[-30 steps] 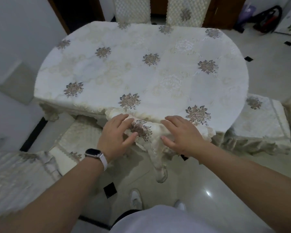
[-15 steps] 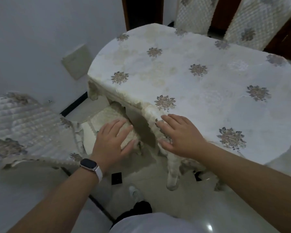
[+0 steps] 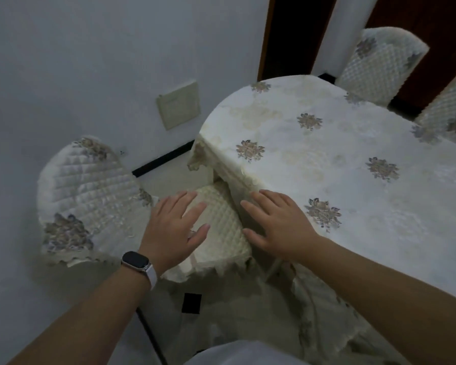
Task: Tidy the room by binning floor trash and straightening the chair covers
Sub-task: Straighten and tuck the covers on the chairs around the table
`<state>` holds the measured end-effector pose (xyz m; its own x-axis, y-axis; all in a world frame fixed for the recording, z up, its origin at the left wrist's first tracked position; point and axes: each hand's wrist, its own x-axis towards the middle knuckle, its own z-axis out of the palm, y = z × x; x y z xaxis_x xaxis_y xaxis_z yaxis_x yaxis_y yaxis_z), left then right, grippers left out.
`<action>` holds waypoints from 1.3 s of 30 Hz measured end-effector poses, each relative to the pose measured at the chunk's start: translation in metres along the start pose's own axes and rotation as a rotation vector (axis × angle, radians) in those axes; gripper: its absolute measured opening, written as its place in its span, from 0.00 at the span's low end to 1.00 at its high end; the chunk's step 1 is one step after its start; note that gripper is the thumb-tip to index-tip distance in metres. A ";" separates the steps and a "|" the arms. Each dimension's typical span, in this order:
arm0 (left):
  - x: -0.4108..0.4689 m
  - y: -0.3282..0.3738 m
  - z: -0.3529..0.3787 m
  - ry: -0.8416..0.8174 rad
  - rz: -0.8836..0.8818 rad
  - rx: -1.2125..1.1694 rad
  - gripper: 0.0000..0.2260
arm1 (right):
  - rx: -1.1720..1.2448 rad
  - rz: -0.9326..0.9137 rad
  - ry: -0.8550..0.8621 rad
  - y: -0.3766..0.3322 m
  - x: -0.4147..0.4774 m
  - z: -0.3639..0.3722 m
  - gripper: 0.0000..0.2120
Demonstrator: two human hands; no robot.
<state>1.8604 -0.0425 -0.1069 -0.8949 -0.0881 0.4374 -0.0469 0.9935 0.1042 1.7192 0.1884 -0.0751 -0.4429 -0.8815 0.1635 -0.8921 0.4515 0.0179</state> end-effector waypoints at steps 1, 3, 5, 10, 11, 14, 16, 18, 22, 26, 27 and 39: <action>-0.001 -0.011 -0.003 0.004 -0.021 0.012 0.21 | 0.009 -0.017 -0.010 -0.005 0.012 0.002 0.29; -0.006 -0.030 -0.009 0.022 -0.061 0.029 0.20 | 0.037 -0.051 -0.019 -0.016 0.034 0.005 0.29; -0.013 -0.045 -0.015 0.028 -0.098 0.043 0.20 | 0.056 -0.085 -0.012 -0.027 0.053 0.007 0.29; -0.023 -0.074 -0.028 0.018 -0.237 0.076 0.21 | 0.083 -0.171 0.013 -0.051 0.100 0.011 0.28; -0.026 -0.080 -0.030 0.015 -0.273 0.076 0.21 | 0.094 -0.185 0.023 -0.055 0.108 0.014 0.28; -0.038 -0.099 -0.032 0.038 -0.375 0.061 0.21 | 0.153 -0.233 0.037 -0.066 0.131 0.024 0.26; -0.046 -0.115 -0.034 0.044 -0.430 0.065 0.20 | 0.184 -0.273 0.033 -0.073 0.150 0.034 0.26; -0.051 -0.130 -0.037 0.022 -0.501 0.081 0.20 | 0.190 -0.323 0.009 -0.081 0.171 0.044 0.26; -0.062 -0.155 -0.047 -0.004 -0.664 0.119 0.21 | 0.260 -0.437 -0.008 -0.105 0.214 0.058 0.26; -0.065 -0.185 -0.059 -0.071 -0.760 0.168 0.22 | 0.343 -0.517 -0.006 -0.130 0.259 0.064 0.27; -0.067 -0.193 -0.060 -0.082 -0.780 0.169 0.22 | 0.365 -0.537 -0.010 -0.135 0.269 0.067 0.27; -0.116 -0.266 -0.073 -0.438 -0.712 0.058 0.25 | 0.551 -0.659 -0.142 -0.215 0.302 0.117 0.25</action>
<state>2.0094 -0.3018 -0.1201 -0.7334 -0.6719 -0.1031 -0.6785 0.7140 0.1729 1.7668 -0.1907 -0.1448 0.2049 -0.9652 0.1627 -0.8707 -0.2557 -0.4201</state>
